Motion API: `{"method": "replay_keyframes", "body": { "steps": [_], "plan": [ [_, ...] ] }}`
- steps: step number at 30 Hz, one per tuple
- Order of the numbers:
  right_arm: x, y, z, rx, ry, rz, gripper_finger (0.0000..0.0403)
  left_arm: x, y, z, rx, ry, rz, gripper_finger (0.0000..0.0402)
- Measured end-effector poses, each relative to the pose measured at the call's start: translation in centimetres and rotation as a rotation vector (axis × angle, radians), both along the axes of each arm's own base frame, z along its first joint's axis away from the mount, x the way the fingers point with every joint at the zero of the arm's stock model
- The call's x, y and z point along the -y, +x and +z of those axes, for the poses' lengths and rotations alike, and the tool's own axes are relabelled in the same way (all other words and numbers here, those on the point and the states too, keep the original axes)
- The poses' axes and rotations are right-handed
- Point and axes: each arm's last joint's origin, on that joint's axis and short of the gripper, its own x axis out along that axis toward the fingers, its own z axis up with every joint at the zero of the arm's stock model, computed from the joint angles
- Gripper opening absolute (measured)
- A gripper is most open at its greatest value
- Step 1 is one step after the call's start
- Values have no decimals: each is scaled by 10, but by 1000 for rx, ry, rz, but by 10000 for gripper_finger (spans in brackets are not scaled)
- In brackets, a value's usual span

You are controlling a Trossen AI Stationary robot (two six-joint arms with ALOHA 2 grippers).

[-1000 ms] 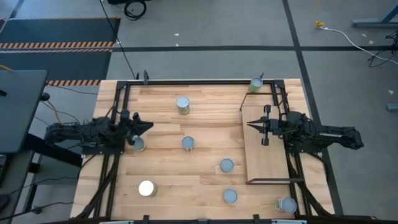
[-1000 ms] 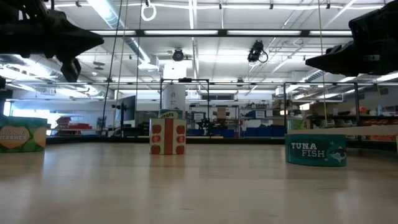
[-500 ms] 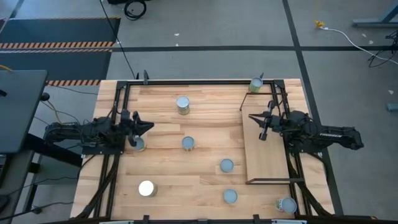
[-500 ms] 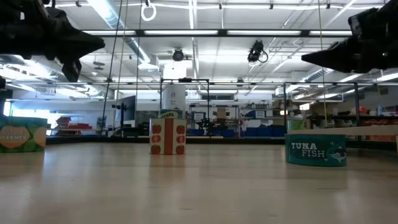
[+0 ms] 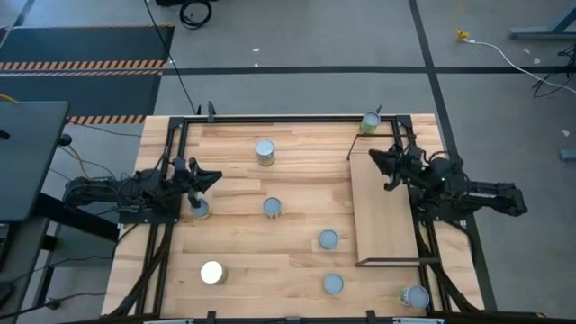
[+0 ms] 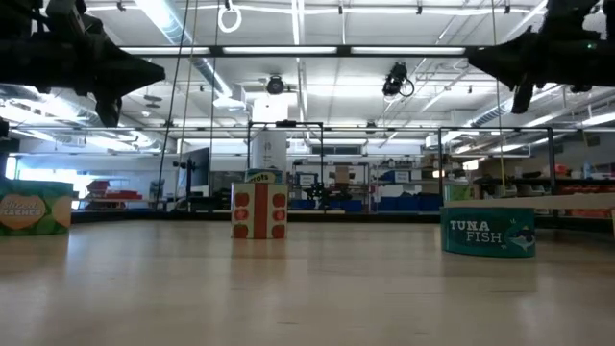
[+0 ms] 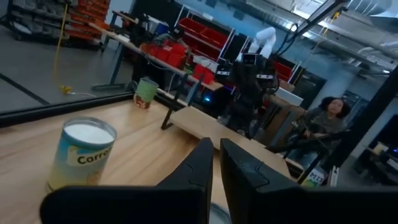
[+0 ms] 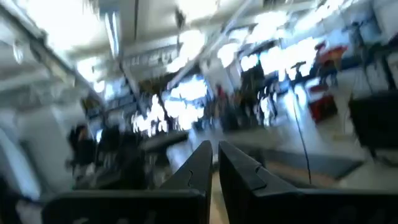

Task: Pick and place cans onto a shelf
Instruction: Put the blue tuna can on the shelf

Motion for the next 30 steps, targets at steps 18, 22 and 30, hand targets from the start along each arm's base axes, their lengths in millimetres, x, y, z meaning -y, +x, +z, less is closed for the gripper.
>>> {"method": "replay_keyframes", "body": {
  "steps": [18, 22, 30],
  "plan": [
    [-68, 122, 58, -1098, -85, 505, 38, -2, -1, 0, -49, 125, 74, 36],
    [-88, 147, 45, -1219, -177, 567, 83, -2, -1, 0, -49, 125, 74, 36],
    [-108, 181, 37, -1476, -93, 593, 250, -2, -1, 0, -49, 124, 74, 36]
  ]
}}
